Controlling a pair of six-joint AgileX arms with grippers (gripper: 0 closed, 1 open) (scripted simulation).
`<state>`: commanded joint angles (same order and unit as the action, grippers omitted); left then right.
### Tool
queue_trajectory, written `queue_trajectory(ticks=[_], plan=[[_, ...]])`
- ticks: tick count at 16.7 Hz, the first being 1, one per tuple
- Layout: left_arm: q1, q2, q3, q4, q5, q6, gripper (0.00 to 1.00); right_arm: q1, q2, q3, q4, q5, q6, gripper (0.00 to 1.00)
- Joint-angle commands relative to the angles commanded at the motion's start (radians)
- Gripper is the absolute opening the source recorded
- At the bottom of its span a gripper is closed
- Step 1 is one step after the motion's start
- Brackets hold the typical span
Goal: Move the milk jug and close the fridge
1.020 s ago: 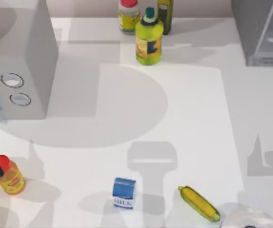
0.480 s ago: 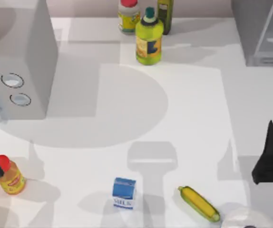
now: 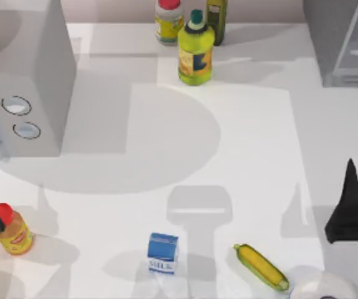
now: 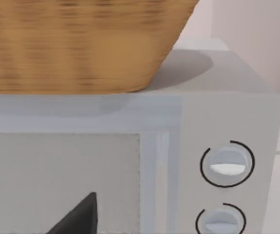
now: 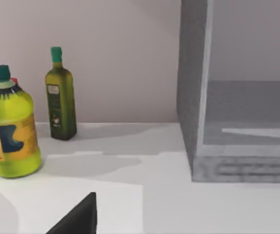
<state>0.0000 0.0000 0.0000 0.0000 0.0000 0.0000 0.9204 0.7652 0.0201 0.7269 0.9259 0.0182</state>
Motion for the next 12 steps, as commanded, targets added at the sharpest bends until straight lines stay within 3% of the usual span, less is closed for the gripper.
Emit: queue_trajectory(ticks=[5, 12], plan=[[0.0, 0.0, 0.0, 0.0, 0.0, 0.0, 1.0, 0.055, 0.108, 0.123, -0.129, 0.021, 0.143, 1.0], [0.0, 0.0, 0.0, 0.0, 0.0, 0.0, 1.0, 0.217, 0.515, 0.524, -0.606, 0.116, 0.639, 1.0]])
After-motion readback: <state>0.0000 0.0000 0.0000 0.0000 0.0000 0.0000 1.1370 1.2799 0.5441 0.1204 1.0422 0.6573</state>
